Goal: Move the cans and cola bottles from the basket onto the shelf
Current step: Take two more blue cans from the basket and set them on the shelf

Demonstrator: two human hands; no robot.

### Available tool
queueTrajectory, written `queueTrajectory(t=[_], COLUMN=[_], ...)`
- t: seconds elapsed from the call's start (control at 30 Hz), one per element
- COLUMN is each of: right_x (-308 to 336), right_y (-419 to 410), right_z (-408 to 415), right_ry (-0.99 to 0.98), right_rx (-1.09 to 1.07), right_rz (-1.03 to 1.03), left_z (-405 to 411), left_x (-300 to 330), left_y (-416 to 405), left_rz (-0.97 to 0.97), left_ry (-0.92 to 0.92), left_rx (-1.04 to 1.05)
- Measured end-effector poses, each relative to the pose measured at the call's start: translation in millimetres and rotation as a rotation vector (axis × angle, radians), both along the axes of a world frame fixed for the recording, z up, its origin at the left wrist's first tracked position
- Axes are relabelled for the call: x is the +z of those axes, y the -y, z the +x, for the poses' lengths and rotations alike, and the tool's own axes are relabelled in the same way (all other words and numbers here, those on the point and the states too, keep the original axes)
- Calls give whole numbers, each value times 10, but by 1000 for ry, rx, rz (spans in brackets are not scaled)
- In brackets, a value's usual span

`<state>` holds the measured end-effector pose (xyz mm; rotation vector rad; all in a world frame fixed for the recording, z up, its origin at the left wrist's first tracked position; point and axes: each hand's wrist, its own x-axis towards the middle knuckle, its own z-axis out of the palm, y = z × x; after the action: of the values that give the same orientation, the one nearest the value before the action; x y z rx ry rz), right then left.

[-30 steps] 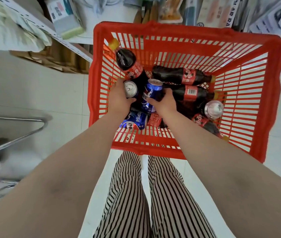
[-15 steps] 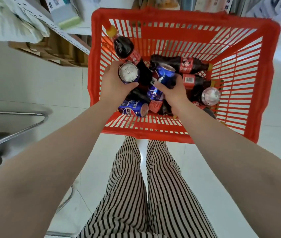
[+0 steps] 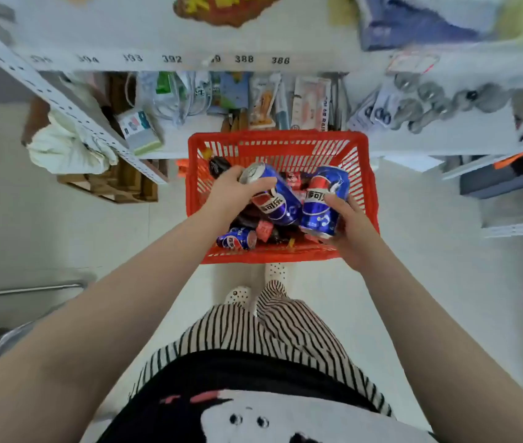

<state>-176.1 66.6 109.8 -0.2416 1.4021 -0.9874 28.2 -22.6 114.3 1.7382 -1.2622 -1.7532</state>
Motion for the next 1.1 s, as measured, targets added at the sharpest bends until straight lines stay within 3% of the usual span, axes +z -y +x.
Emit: queueTrajectory(t=[0.27,0.63,1.1], right_x=[701,1025,1098], right_y=[-771,-1986,-4276], right_z=[-70,-521,-1528], right_ry=[-95,-164,-202], right_rx=[-202,-550,-911], right_rz=[-97,-43,20], left_z=[-397,-1558,-3569], left_x=[713,1030,1022], left_y=[-124,-724,-2821], left_rz=[-57,43,36], left_ry=[-43,-62,7], left_rx=[-272,-685,-1160])
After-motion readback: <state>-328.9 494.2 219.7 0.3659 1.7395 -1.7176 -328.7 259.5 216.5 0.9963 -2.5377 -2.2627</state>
